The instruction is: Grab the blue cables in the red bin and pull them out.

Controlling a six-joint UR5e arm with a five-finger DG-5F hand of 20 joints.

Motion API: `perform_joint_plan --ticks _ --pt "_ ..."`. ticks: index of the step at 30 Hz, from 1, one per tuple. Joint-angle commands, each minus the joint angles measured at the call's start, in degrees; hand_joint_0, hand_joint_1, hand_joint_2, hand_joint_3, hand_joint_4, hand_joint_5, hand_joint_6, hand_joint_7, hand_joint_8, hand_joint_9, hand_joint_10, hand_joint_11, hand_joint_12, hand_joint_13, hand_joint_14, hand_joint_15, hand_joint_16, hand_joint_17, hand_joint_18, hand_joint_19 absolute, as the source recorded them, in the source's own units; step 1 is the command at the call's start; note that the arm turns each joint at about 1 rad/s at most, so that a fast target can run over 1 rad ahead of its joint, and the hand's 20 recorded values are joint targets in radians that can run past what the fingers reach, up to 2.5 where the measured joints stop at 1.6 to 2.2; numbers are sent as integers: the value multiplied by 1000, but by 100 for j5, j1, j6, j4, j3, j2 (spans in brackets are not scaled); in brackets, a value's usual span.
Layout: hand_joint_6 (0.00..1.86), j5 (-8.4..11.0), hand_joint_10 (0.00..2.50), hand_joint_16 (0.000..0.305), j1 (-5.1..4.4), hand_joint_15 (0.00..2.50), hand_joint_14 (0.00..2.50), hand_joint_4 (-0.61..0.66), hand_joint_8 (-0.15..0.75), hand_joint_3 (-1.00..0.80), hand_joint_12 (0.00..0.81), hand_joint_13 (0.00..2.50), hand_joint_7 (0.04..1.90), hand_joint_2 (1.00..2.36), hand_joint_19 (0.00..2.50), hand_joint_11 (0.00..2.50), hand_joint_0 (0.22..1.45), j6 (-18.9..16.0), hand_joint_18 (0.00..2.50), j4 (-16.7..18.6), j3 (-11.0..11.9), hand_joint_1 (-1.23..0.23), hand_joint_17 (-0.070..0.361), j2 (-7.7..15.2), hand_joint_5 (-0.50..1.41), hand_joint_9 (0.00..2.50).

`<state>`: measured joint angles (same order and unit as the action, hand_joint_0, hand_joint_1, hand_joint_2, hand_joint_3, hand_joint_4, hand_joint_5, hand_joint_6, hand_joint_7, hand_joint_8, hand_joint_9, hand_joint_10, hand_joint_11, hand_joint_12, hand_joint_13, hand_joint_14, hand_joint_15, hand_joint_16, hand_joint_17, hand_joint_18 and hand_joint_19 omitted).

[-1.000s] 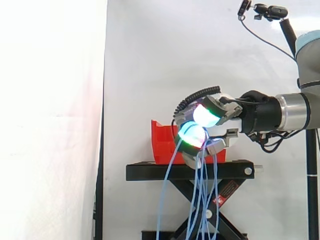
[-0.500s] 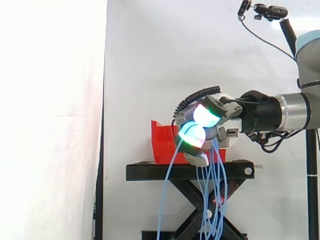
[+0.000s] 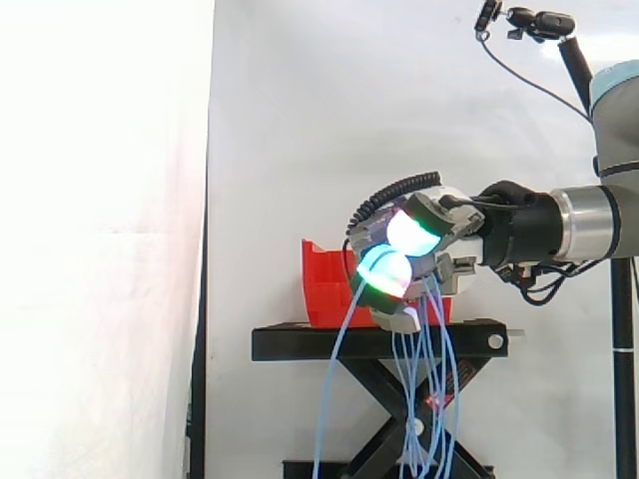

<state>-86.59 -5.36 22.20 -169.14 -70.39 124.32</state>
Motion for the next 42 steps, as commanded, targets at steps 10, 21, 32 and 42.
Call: perform_joint_plan --ticks 10,21,32,42 --pt "1226 -7 1289 42 0 1014 1865 192 177 -792 366 1108 243 1008 1222 1405 981 17 1050 4 -1 -1033 95 5 704 1014" --pt "1211 -7 1277 40 0 925 2086 176 243 -784 310 1012 283 1008 1233 1248 980 17 1036 4 -1 -1036 90 -4 714 1041" --pt "1195 -7 1039 41 0 901 2029 199 261 -767 315 1052 292 1008 1226 1339 973 17 1026 4 -1 -1042 93 5 735 1120" --pt "1181 -7 964 42 0 899 2018 207 265 -776 328 1067 309 1008 1223 1372 972 17 1033 13 -1 -1046 95 -4 745 1133"
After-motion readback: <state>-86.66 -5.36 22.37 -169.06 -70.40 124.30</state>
